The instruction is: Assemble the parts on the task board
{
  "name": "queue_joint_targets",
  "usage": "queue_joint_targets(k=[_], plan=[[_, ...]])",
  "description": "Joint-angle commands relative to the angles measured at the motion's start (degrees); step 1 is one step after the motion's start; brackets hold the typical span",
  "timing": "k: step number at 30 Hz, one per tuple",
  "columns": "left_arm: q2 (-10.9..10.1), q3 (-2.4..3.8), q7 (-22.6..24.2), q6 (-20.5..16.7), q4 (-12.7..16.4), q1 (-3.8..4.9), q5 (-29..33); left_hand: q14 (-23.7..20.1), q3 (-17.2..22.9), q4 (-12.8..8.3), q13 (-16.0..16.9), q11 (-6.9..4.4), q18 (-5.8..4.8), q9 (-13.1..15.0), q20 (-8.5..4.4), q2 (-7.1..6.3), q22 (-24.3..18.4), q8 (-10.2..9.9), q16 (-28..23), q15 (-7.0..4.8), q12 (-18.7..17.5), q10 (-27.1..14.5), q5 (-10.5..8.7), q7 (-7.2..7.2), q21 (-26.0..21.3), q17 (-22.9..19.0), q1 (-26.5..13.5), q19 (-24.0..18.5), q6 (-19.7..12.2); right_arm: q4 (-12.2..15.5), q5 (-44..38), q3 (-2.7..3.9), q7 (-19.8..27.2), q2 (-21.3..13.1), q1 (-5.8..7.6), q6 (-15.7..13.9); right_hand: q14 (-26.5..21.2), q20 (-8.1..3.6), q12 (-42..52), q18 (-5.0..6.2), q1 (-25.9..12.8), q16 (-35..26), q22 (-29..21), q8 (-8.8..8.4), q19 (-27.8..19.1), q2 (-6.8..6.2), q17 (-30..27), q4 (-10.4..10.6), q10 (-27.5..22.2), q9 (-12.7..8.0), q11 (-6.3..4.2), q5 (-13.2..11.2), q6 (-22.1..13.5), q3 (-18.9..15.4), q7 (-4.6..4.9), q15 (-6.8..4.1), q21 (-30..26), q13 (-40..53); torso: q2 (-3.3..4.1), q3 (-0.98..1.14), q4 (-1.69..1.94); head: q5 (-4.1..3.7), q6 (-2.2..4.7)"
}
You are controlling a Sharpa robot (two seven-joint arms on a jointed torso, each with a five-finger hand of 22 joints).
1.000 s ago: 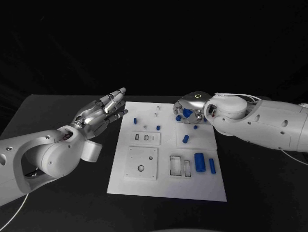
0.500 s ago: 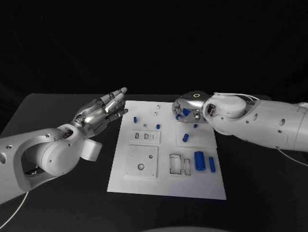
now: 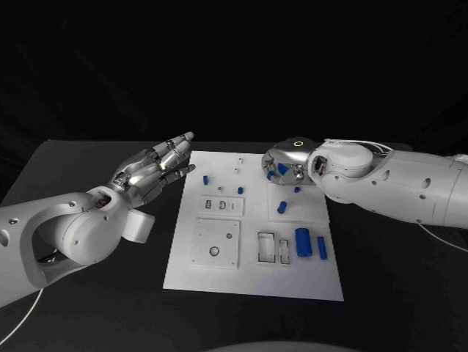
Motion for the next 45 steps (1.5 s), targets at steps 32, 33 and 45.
queue_joint_targets(k=[32, 33, 45], plan=[[0.22, -0.02, -0.62, 1.18, -0.71, 0.05, -0.70, 0.57, 0.63, 0.07, 0.28, 1.85, 0.55, 0.17, 0.66, 0.10, -0.69, 1.01, 1.26, 1.17, 1.59, 0.52, 0.82, 1.21, 0.67, 0.35, 1.52, 0.41, 1.30, -0.34, 0.96, -0.05, 1.07, -0.37, -0.43, 0.25, -0.55, -0.99, -5.76, 0.50, 0.50, -1.17, 8.89, -7.20, 0.14, 0.78, -1.61, -1.48, 7.84, -3.72, -0.85, -2.13, 8.12, 1.33, 0.53, -0.92, -0.78, -2.12, -0.22, -0.06, -0.01, 0.63, -0.32], [0.18, -0.02, -0.65, 1.14, -0.71, 0.05, -0.70, 0.60, 0.65, 0.07, 0.29, 1.89, 0.55, 0.17, 0.67, 0.13, -0.69, 1.04, 1.29, 1.19, 1.66, 0.55, 0.84, 1.25, 0.68, 0.36, 1.55, 0.42, 1.35, -0.23, 1.11, -0.04, 1.09, -0.41, -0.37, -0.13, -0.53, -1.02, -5.76, 0.49, 0.49, -1.18, 8.94, -7.13, 0.20, 0.80, -1.62, -1.48, 7.99, -3.58, -0.88, -2.15, 8.21, 1.24, 0.52, -0.95, -0.75, -2.11, -0.22, -0.07, -0.02, 0.73, -0.27], [-0.07, -0.02, -1.01, 0.73, -0.58, 0.06, -0.70, 0.80, 0.79, 0.00, 0.37, 2.25, 0.53, 0.21, 0.72, 0.24, -0.67, 1.26, 1.58, 1.32, 2.28, 0.80, 1.00, 1.47, 0.73, 0.43, 1.86, 0.50, 1.68, -2.78, 5.35, 0.30, 1.43, 3.10, 1.16, -0.68, -0.36, -1.18, -5.92, 0.35, 0.42, -1.17, 9.36, -6.79, 0.68, 0.78, -1.55, -1.45, 8.78, -2.81, -1.01, -2.44, 8.68, 0.75, 0.41, -1.10, -0.50, -2.16, -0.12, -0.08, 0.01, 1.54, -0.15]])
